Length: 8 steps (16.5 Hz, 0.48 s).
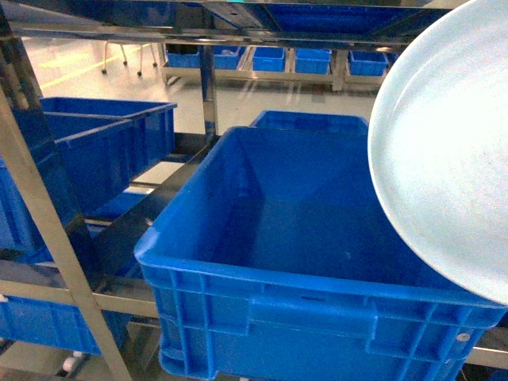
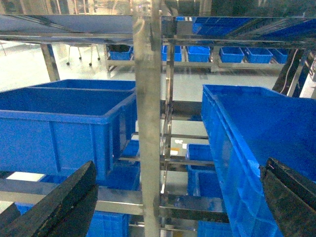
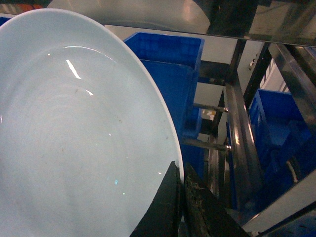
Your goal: Place blue tray on left shelf second layer neatly
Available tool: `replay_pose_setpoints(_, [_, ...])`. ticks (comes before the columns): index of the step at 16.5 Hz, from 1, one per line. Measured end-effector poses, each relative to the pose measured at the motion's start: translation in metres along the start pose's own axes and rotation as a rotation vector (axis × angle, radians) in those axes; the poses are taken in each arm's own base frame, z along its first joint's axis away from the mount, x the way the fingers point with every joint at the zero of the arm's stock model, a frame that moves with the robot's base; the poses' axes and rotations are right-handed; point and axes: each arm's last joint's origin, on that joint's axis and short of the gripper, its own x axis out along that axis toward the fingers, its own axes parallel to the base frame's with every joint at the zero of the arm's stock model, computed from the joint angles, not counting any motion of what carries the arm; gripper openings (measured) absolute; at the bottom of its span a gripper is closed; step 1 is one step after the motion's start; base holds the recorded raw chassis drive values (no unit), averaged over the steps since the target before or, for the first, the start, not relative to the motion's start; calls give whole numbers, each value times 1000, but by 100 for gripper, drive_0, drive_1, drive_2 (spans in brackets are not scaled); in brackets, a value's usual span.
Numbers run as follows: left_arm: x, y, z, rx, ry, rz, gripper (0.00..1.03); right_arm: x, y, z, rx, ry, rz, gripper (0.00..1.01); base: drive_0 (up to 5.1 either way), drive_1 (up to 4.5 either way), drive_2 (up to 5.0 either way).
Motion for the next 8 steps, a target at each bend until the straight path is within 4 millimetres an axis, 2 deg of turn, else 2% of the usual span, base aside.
replay_pose_setpoints(8, [0, 0, 0, 0, 3, 4, 98, 0, 2, 0, -2, -1, 18, 2, -494, 247, 247])
